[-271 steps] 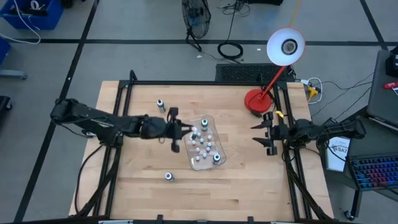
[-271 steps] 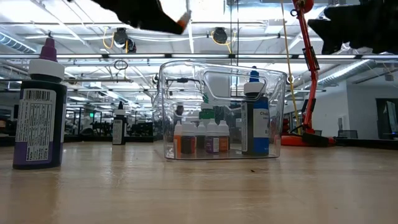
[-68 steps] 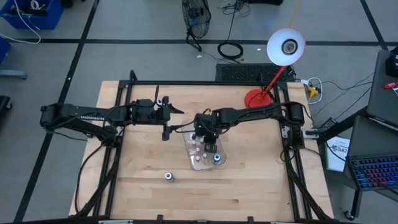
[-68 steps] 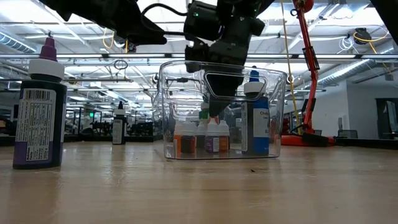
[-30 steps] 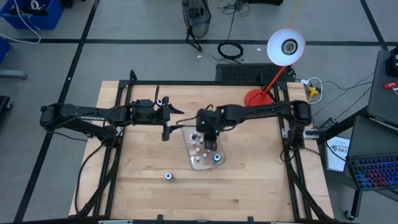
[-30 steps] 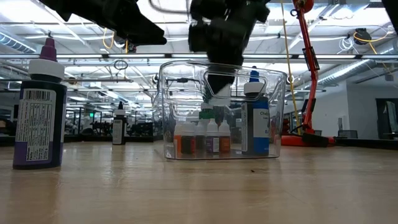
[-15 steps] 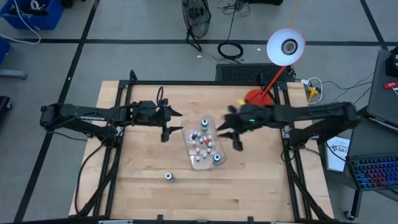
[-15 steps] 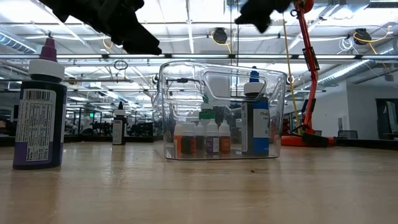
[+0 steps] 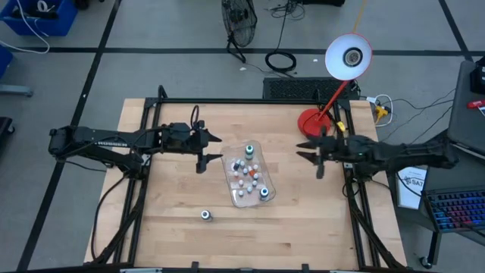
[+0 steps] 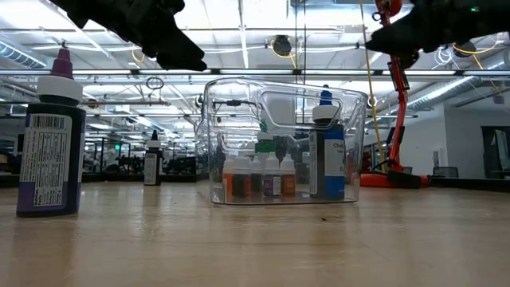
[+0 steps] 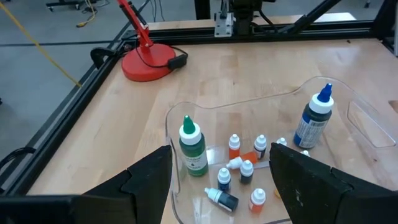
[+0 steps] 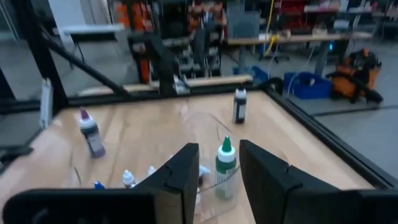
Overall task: Pick & Place food coloring
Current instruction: Put the big black food coloring bottle into the transparent bin
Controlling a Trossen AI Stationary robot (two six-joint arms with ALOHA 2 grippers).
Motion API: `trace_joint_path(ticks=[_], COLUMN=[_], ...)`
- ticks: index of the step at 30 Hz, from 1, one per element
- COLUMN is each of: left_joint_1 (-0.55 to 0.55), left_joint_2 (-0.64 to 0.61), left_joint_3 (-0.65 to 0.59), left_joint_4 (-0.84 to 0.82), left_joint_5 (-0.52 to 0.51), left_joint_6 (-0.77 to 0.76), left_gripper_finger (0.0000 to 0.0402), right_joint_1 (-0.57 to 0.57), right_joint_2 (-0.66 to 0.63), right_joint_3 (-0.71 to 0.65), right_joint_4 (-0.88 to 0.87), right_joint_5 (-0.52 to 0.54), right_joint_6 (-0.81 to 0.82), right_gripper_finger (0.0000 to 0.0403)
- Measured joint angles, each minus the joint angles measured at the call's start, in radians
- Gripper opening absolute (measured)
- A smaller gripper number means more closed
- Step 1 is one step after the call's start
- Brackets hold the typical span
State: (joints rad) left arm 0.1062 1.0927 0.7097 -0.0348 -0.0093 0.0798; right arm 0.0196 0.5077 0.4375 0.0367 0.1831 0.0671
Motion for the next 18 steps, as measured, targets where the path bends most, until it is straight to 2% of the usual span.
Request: trace_joint_path(ticks=[5, 9, 18], left_joint_1=[0.000, 0.000, 0.000], left_joint_2=[0.000, 0.000, 0.000], left_joint_3=[0.000, 0.000, 0.000], left_joint_4=[0.000, 0.000, 0.000], left_joint_5=[0.000, 0.000, -0.001], left_joint_6=[-0.004, -0.004, -0.008], left_gripper_finger=[0.0269, 0.0269, 0.0269], right_joint_1=[0.000, 0.000, 0.000], right_joint_2=[-0.205, -0.316, -0.416], right_joint_3=[-0.082, -0.158, -0.335], right_joint_4=[-0.003, -0.006, 0.131], right_joint_5=[0.000, 0.005, 0.004], right_joint_6=[0.000, -0.010, -0.034], right_gripper_finger=[0.0102, 0.0102, 0.0102])
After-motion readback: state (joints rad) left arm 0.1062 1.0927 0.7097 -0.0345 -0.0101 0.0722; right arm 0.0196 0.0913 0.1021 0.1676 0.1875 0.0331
